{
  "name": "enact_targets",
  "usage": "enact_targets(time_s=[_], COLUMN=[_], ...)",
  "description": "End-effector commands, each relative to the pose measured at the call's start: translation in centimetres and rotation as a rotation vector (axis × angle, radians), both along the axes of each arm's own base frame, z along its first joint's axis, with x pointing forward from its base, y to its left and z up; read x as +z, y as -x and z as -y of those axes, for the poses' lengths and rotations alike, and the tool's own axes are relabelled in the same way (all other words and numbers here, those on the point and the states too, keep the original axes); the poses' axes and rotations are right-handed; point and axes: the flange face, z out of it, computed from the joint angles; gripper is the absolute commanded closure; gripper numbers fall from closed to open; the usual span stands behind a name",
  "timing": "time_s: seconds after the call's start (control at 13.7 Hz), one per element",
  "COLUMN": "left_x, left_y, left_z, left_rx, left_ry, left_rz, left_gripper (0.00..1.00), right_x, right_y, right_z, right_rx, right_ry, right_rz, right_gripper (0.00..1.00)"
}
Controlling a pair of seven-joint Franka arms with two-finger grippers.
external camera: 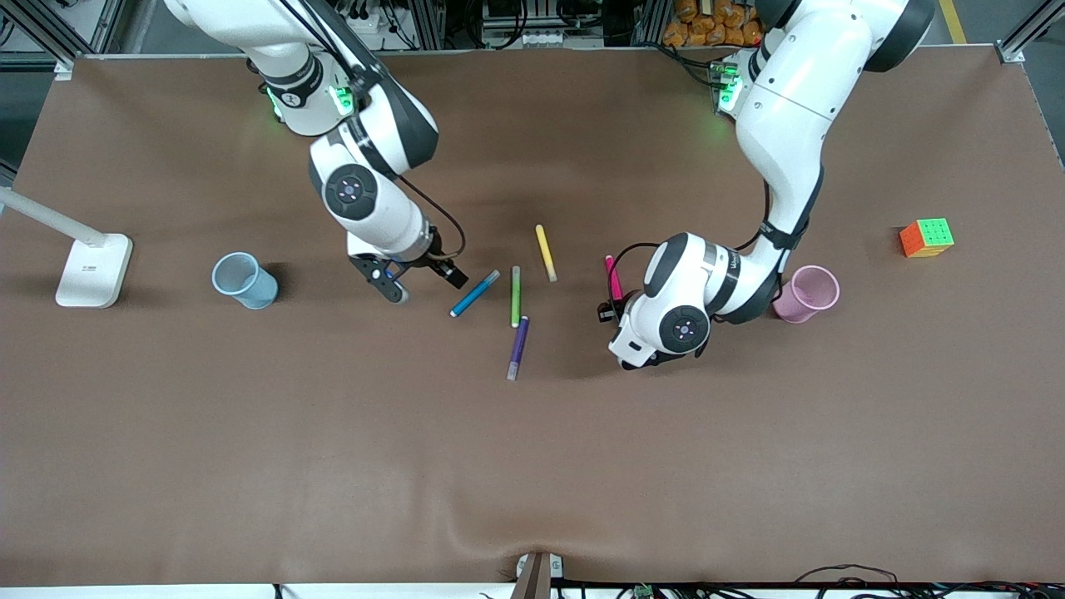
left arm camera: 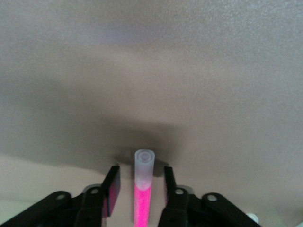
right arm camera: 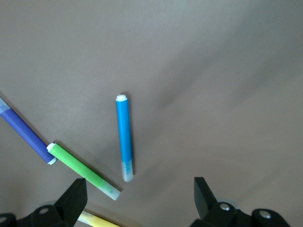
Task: Place pink and blue markers in matching cups
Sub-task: 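Grasp the pink marker with the left gripper while the right gripper descends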
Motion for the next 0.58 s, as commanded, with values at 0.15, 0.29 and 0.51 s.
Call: enact_targets(time_s=[0.15, 0.29, 0.51], left_x=[-1.0, -0.6, 2.8], left_y=[0.3, 0.1, -1.4], left_z=[1.4, 1.0, -0.4], left_rx=[0.017, 0.018, 0.058], left_ry=[-0.002, -0.004, -0.003], left_rz=[0.013, 0.02, 0.043], left_gripper=[1.0, 1.0, 1.0], right_x=[-4.3, -5.5, -8.0], right_y=[1.3, 1.3, 1.0], right_z=[-3.4, -3.5, -3.8], right_rx=[-0.041, -0.052, -0.115], right_ry=[-0.031, -0.033, -0.035], right_rz=[0.005, 0.001, -0.018], right_gripper=[0.0, 0.0, 0.22])
